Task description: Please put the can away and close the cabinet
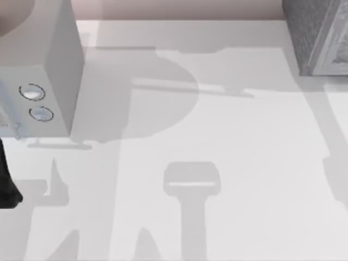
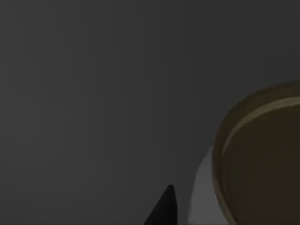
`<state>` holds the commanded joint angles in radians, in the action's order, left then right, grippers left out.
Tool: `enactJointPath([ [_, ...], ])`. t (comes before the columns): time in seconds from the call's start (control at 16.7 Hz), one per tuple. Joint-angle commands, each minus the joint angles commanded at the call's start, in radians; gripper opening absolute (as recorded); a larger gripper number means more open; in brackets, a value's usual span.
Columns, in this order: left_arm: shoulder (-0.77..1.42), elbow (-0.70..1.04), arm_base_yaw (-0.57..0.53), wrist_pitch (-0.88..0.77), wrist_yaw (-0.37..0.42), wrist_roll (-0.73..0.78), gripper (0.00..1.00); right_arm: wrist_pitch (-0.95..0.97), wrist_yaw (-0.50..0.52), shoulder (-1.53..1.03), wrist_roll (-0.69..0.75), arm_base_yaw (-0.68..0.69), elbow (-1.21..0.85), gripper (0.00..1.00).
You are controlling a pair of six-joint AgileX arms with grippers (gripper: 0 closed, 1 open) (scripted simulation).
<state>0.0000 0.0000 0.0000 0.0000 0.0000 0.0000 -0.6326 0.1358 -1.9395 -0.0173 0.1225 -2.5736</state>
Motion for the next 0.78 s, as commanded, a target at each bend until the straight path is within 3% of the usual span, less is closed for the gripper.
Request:
enactJointPath([
  [0.24,0.0,0.0,0.0,0.0,0.0,0.0,1.0,-0.042,-0.01,-0.13,0.0,-0.023,-0.173,0.0],
  [0.6,0.0,0.0,0.0,0.0,0.0,0.0,1.0,-0.049,-0.012,-0.152,0.0,-0.027,-0.199,0.0],
  [0.78,0.0,0.0,0.0,0.0,0.0,0.0,1.0,-0.049,-0.012,-0.152,0.0,-0.027,-0.199,0.23],
])
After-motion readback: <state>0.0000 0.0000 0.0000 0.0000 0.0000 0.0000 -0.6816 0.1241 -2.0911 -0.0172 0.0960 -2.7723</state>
